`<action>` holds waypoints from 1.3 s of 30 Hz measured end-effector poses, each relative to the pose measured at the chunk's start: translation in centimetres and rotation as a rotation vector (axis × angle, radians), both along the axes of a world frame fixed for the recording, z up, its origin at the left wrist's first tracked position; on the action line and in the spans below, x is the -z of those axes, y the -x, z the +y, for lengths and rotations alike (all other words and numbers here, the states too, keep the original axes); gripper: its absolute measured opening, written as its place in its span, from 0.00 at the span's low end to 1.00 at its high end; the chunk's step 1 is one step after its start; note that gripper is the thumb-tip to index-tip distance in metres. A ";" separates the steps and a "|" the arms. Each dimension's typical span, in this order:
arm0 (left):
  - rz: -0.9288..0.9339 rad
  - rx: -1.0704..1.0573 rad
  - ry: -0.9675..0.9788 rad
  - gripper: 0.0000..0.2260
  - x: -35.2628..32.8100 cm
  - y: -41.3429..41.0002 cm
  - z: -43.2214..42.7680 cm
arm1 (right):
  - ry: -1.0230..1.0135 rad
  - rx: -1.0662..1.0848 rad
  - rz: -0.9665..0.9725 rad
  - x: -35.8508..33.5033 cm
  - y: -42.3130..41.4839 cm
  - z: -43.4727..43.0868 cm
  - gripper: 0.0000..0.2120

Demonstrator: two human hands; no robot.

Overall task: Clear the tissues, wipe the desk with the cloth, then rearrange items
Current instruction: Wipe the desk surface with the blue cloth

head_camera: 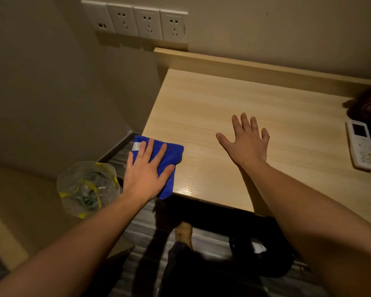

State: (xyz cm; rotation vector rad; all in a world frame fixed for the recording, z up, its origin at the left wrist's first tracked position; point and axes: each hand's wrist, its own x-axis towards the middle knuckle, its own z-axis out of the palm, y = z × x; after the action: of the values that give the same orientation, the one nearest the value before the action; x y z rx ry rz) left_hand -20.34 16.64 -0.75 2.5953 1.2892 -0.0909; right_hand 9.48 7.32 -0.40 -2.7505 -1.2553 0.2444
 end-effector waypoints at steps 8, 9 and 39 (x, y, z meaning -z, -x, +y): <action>-0.305 -0.168 0.043 0.28 0.0 1.3 -3.4 | -0.017 0.005 -0.004 0.2 0.0 -0.1 0.43; -0.351 -0.234 0.071 0.25 -0.5 1.0 -3.6 | -0.020 0.006 -0.006 0.2 0.0 -0.1 0.43; 0.018 0.062 -0.030 0.46 0.0 -14.7 15.7 | -0.179 0.126 0.105 -1.5 -0.1 5.2 0.33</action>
State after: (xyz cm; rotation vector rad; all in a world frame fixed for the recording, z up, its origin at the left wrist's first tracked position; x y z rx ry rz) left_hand -5.67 32.29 -0.76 2.6664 1.2249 -0.1069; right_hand 9.54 12.51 1.07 -2.6138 -1.0210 0.2482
